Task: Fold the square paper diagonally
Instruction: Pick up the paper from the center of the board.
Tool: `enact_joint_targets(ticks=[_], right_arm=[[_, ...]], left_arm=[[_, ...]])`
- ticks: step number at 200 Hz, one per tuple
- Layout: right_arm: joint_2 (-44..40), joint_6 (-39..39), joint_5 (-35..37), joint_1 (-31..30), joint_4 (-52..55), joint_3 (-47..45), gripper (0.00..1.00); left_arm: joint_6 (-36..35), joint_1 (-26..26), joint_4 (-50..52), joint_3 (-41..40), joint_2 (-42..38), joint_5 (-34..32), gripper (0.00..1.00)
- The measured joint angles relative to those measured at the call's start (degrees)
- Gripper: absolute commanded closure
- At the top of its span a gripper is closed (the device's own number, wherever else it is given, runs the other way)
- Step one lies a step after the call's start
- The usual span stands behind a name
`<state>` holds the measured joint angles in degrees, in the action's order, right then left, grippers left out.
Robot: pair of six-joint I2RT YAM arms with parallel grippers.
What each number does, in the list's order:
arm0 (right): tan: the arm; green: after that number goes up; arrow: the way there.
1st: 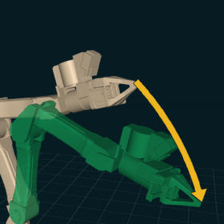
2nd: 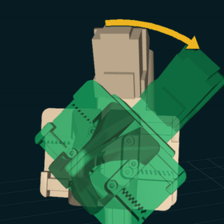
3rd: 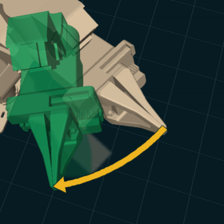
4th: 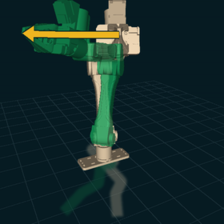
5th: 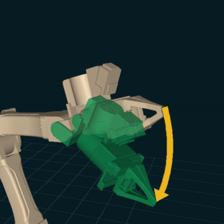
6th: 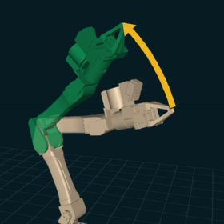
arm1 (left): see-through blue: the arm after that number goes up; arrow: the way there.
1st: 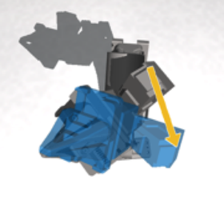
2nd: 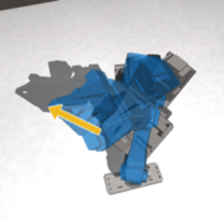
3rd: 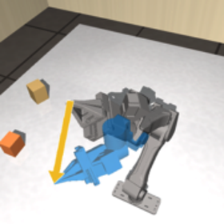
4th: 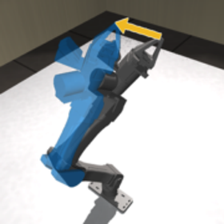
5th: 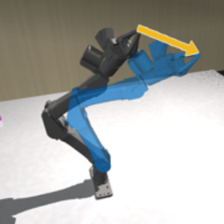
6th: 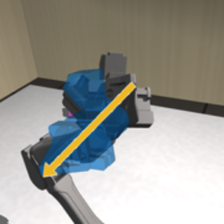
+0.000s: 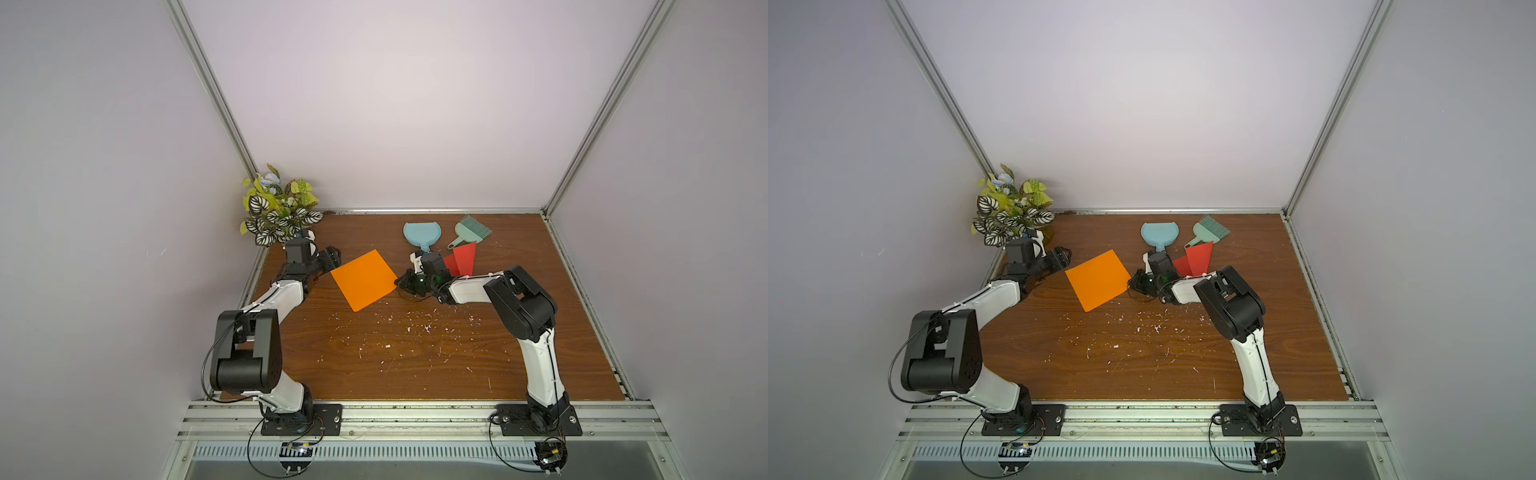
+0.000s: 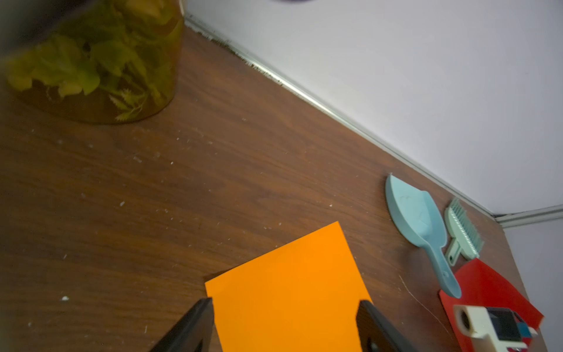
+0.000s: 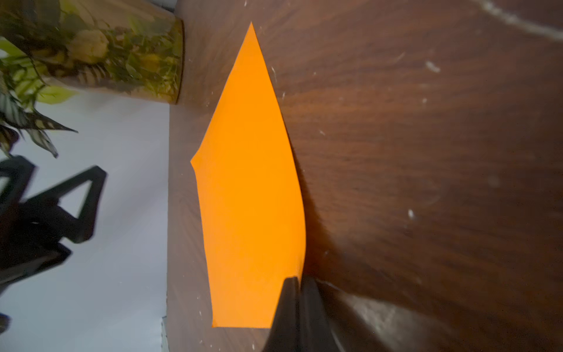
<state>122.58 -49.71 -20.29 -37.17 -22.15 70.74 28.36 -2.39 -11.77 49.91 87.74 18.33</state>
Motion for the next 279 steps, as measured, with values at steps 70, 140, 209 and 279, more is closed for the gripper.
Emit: enact_joint_targets(ticks=[70, 140, 209, 279], right_arm=[[-7.3, 42.2, 2.1, 0.9, 37.2, 26.3, 1.0], [-13.9, 76.9, 10.3, 1.3, 69.5, 43.3, 1.0], [-25.7, 88.6, 18.5, 1.2, 75.9, 37.8, 1.0], [-37.0, 96.5, 20.5, -1.0, 74.8, 27.5, 1.0]], left_arm=[[-12.6, 0.1, -1.8, 11.5, -9.5, 15.0, 0.16], [-37.9, 5.3, 4.0, 16.0, -15.0, 31.4, 0.07], [-49.0, 12.4, 11.1, 18.2, -13.2, 41.7, 0.13], [-58.0, 24.5, 21.5, 23.6, -4.2, 37.9, 0.21]])
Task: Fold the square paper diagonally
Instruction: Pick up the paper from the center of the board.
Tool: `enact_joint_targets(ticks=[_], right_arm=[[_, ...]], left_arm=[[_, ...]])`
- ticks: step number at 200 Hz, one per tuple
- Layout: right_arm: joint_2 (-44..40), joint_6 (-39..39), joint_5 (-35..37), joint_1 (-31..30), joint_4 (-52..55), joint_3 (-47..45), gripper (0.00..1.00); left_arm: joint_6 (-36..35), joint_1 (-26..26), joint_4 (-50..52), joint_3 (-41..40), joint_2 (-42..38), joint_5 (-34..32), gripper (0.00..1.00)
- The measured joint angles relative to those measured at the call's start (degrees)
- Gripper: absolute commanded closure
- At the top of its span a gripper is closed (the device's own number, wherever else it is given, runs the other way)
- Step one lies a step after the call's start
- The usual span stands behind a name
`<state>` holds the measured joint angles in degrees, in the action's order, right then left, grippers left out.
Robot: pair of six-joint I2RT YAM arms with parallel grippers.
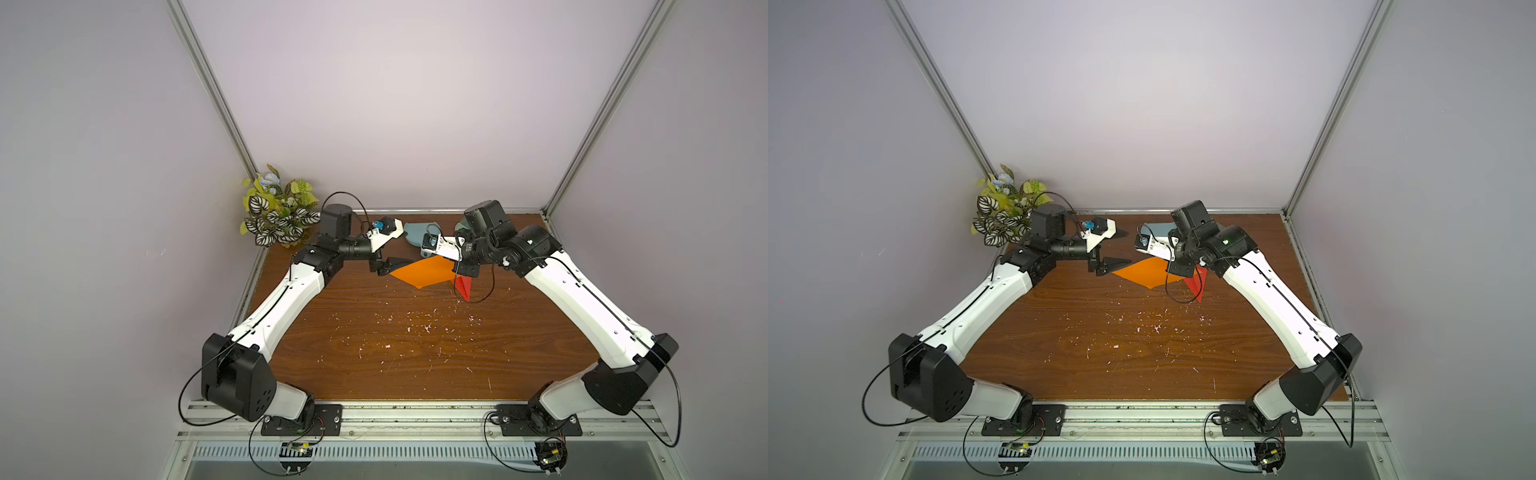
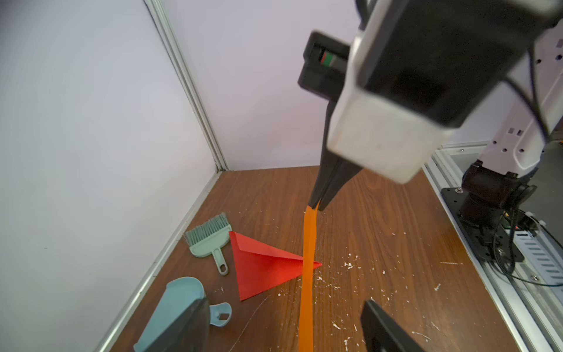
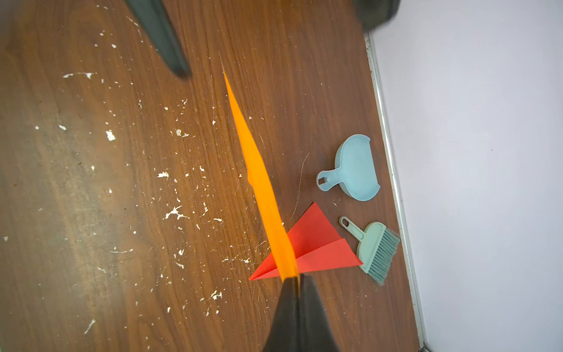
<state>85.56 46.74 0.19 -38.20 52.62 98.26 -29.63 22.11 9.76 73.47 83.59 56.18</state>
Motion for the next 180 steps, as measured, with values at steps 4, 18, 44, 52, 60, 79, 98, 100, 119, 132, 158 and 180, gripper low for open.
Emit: enact_joint_targets(ticks=[4, 18, 44, 52, 60, 79, 98, 100, 119, 132, 158, 180], right_arm=[[-0.2, 0.3, 0.1, -0.1, -0.2, -0.3, 1.0], [-1.0, 0.9, 1.0, -0.6, -0.6, -1.2, 1.0], [-1.6, 1.7, 2.1, -1.2, -1.2, -2.3, 1.0], [-1.6, 2.1, 2.4, -1.4, -1.0, -2.4, 1.0], [-1.6, 2.3, 2.6, -1.6, -1.0, -2.5, 1.0], [-1.7, 2.7, 2.6, -2.0, -0.9, -2.5, 1.0], [-1.9, 2.8, 2.6, -2.3, -1.8, -2.5, 1.0], [-1.9, 2.8, 2.6, -2.4, -1.9, -2.5, 1.0], [-1.9, 2.8, 2.5, -2.6, -2.7, -2.6, 1.0], [-2.1, 2.8, 2.4, -2.6, -3.5, -2.9, 1.0], [-3.1, 3.0, 2.4, -2.6, -4.8, -4.8, 1.0], [-3.3, 3.0, 2.3, -2.6, -5.1, -5.1, 1.0]], left_arm=[[-0.2, 0.5, 0.5, 0.2, 0.3, -0.2, 0.21], [-0.6, 2.4, 1.6, 1.1, 1.9, -1.2, 0.23], [-0.2, 5.5, 2.1, 2.0, 3.9, -2.8, 0.26], [0.5, 6.1, 1.9, 2.0, 4.2, -3.2, 0.27], [0.9, 6.4, 1.7, 2.0, 4.4, -3.7, 0.28], [1.7, 7.1, 1.2, 2.0, 4.9, -4.7, 0.33], [2.1, 7.8, 1.0, 2.0, 5.6, -5.3, 0.36], [2.1, 7.8, 1.0, 2.0, 5.6, -5.3, 0.37], [2.3, 8.4, 0.8, 2.0, 6.3, -5.6, 0.4], [2.4, 8.5, 0.2, 1.6, 6.4, -5.6, 0.41], [3.2, 8.5, -2.2, -0.4, 6.4, -5.6, 0.54], [3.7, 8.6, -2.8, -1.2, 6.4, -5.5, 0.66]])
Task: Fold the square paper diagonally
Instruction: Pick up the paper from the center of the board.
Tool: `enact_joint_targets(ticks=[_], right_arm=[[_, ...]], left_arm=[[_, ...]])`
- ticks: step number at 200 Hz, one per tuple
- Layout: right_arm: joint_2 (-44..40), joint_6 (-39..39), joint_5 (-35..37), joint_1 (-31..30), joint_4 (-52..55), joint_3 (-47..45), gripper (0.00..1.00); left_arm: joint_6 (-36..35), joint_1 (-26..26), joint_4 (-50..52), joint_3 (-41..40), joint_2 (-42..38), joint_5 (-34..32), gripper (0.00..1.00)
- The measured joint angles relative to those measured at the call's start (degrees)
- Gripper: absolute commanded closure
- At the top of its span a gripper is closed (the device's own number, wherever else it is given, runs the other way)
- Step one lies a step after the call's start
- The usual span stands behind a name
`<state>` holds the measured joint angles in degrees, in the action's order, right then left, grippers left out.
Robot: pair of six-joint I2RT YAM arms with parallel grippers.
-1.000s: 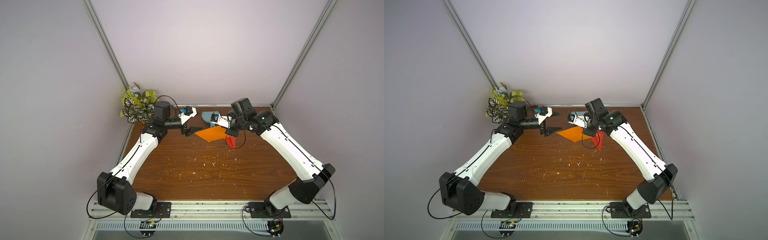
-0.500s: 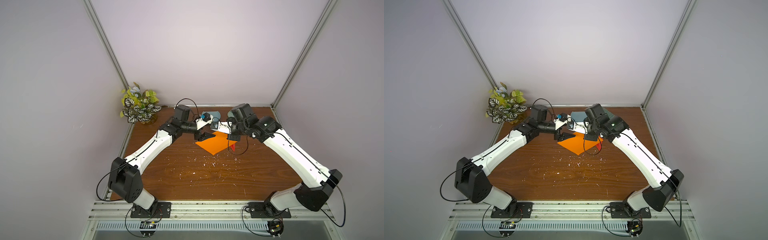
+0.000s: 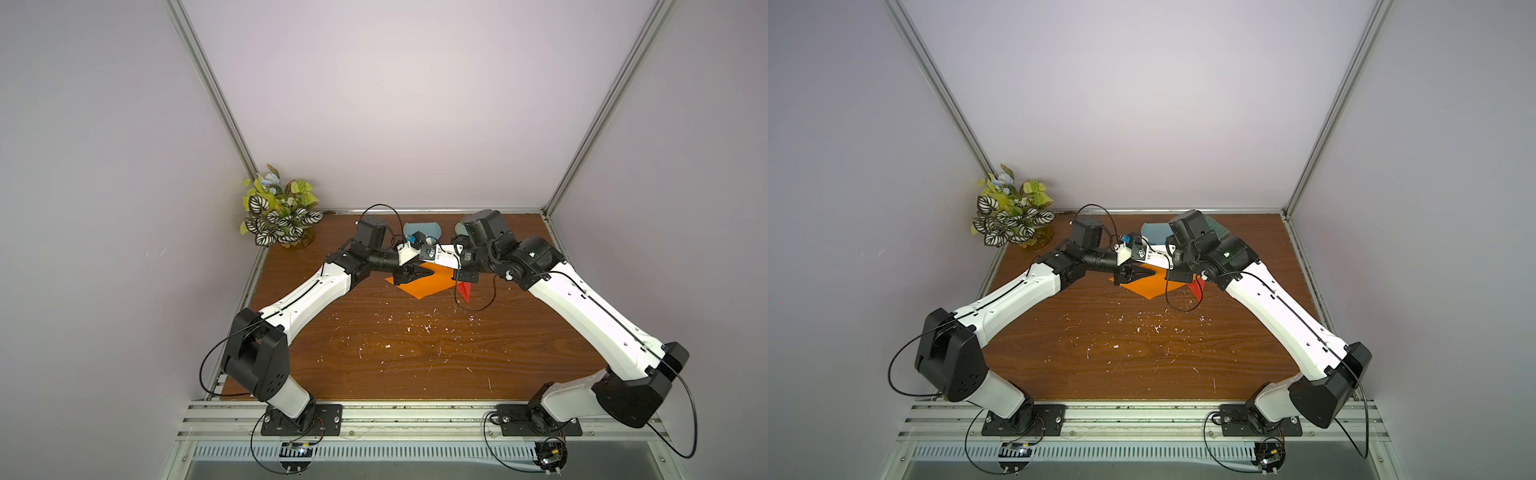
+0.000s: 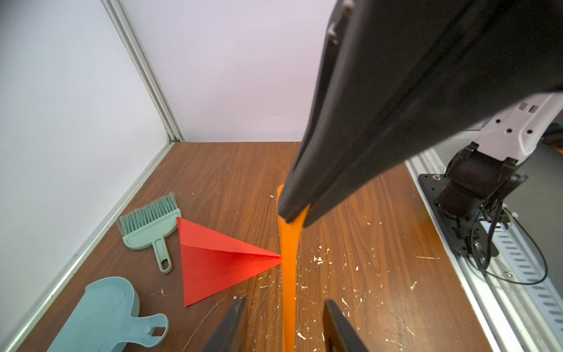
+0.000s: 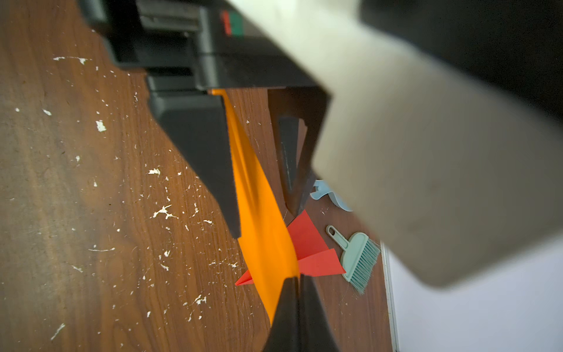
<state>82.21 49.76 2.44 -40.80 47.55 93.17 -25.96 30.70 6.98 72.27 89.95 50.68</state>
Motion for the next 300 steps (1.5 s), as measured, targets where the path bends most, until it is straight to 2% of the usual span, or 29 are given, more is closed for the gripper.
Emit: enact_joint_targets(ticks=[16, 41, 54, 78, 83, 100, 105, 122, 146, 180, 219, 251, 300], right_arm=[[0.0, 0.0, -0.1, 0.0, -0.3, 0.0, 1.0], [0.0, 0.2, -0.3, 0.0, -0.7, 0.0, 1.0], [-0.2, 0.4, -0.3, 0.0, -1.3, -0.3, 0.95], [-1.7, 0.7, -0.4, 0.2, -3.8, -2.8, 0.69], [-2.6, 0.2, -0.6, 0.4, -4.7, -3.8, 0.6], [-6.9, 0.6, -1.2, 1.3, -9.8, -8.7, 0.43], [-8.9, 0.6, -1.4, 2.0, -12.2, -10.9, 0.36], [-16.4, -0.2, -1.3, 4.8, -20.9, -18.3, 0.29], [-28.5, -0.7, -2.8, 9.8, -37.8, -31.2, 0.02], [-41.0, 0.0, -5.1, 12.0, -64.7, -52.5, 0.01], [-40.4, 0.4, -6.5, 12.0, -89.5, -69.4, 0.01], [-36.2, 0.4, -7.9, 12.0, -103.4, -75.1, 0.01], [-27.0, 3.5, -8.8, 7.9, -121.6, -75.8, 0.01]], left_arm=[[0.3, 0.0, -0.6, 0.0, 0.0, 0.0, 0.75], [0.7, 0.0, -1.2, 0.0, 0.0, -0.4, 0.94], [0.7, 0.1, -1.5, 0.0, 0.0, -0.9, 1.0], [0.8, 0.1, -1.7, -0.2, -0.7, -2.8, 1.0], [0.8, 0.1, -1.9, -0.3, -1.0, -3.3, 1.0], [1.1, 0.1, -2.5, -1.6, -3.3, -5.0, 1.0], [1.3, 0.1, -2.8, -2.1, -4.2, -5.5, 1.0], [2.4, 0.1, -3.6, -3.4, -7.3, -7.3, 1.0], [6.2, 0.1, -5.8, -3.9, -11.4, -10.3, 1.0], [15.6, 0.1, -8.7, -3.1, -15.5, -13.6, 0.99], [25.7, 0.1, -10.0, 0.4, -19.0, -14.7, 0.99], [33.0, 0.1, -11.7, 1.3, -22.7, -14.2, 0.99], [43.5, 0.1, -15.5, 1.4, -24.5, -12.0, 0.99]])
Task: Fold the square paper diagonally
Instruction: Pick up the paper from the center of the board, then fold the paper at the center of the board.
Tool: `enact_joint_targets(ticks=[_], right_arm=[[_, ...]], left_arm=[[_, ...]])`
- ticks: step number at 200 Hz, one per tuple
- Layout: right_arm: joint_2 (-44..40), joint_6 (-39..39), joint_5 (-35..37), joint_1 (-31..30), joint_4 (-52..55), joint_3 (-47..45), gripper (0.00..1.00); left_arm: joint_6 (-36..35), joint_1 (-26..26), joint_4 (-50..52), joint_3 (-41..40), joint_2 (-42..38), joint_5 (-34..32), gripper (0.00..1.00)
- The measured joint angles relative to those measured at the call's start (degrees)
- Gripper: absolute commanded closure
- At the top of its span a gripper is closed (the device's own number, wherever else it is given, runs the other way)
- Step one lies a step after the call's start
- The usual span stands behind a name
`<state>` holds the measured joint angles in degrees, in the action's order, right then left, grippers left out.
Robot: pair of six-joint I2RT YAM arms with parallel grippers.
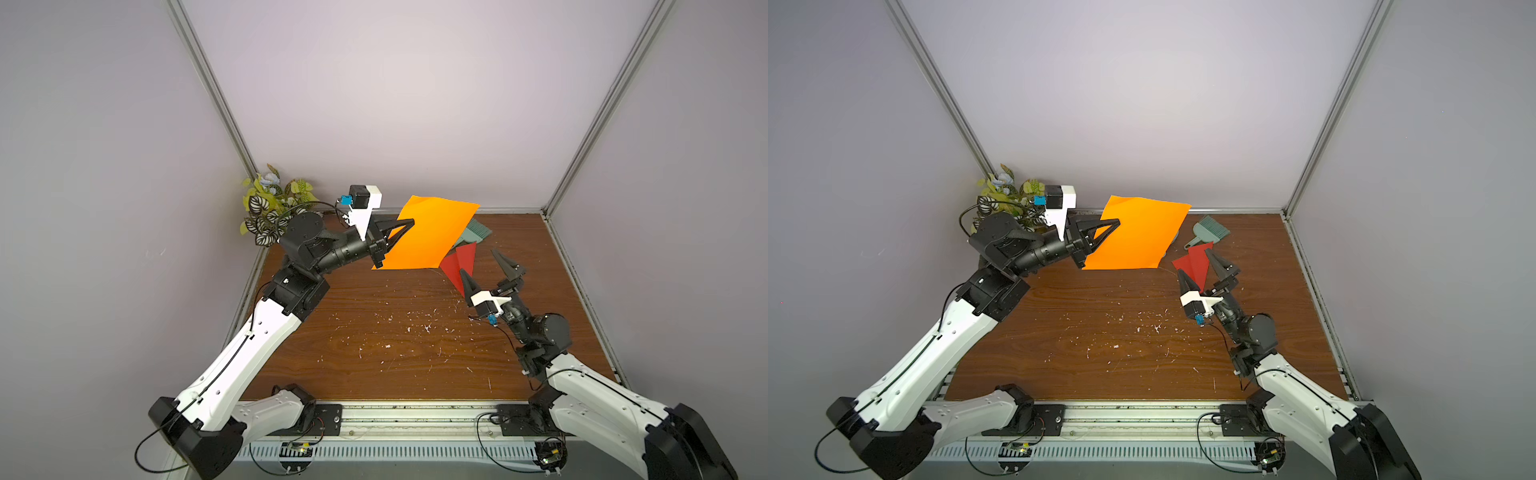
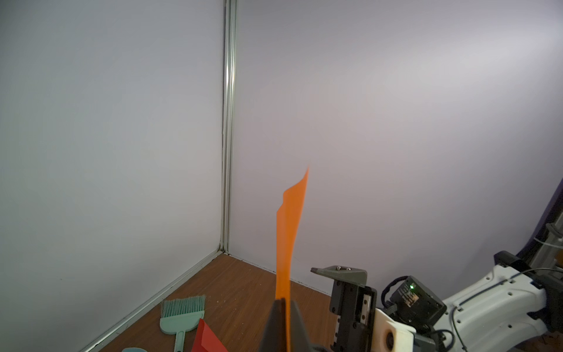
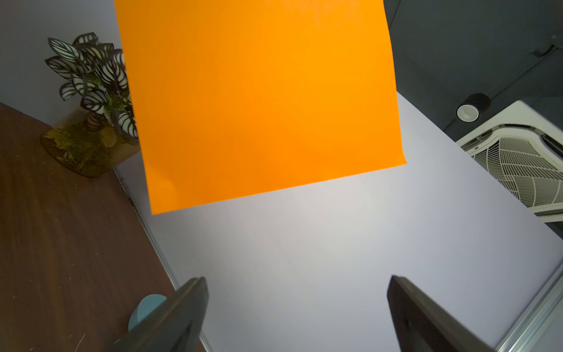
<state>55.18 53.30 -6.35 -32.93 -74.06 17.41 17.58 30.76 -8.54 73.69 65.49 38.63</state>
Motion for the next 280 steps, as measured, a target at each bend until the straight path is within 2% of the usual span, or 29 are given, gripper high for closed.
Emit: enact_joint_targets(ticks=[51, 88, 107, 133, 165, 189, 233, 263, 280], right_arm=[[11.7, 1.7, -0.6, -2.2, -11.7, 3.6, 0.01], [11.3, 1.2, -3.3, -2.4, -13.4, 5.9, 0.01], [8.3, 1.5, -5.4, -2.7, -9.9, 8.1, 0.08], [3.5, 1.7, -7.7, -2.8, 1.3, 12.2, 0.25], [3.0, 2.8, -12.6, -2.8, 14.3, 16.7, 0.3], [4.3, 4.1, -15.2, -2.8, 22.0, 18.4, 0.29], [7.3, 7.0, -16.4, -3.1, 26.4, 18.5, 0.27], [8.7, 9.3, -12.9, -3.8, 21.5, 17.0, 0.12], [9.3, 10.4, -10.3, -3.8, 16.1, 14.8, 0.11]], left_arm=[[8.9, 0.0, -3.1, 0.0, 0.4, 1.4, 0.99], [12.0, -0.2, -2.7, 0.9, 2.4, 1.9, 0.99], [12.8, -1.7, -1.8, 1.2, 3.4, 2.7, 1.0], [14.0, -5.9, -2.0, 0.7, 3.4, 4.6, 1.0], [14.1, -8.0, -2.0, 0.6, 3.4, 7.0, 1.0], [14.0, -8.0, -2.0, 0.6, 3.4, 8.4, 1.0], [14.9, -8.0, -2.8, 0.3, 3.4, 9.2, 1.0], [16.5, -8.0, -3.5, 0.3, 3.4, 9.4, 1.0], [17.4, -8.0, -3.7, 0.3, 3.4, 9.4, 0.99]])
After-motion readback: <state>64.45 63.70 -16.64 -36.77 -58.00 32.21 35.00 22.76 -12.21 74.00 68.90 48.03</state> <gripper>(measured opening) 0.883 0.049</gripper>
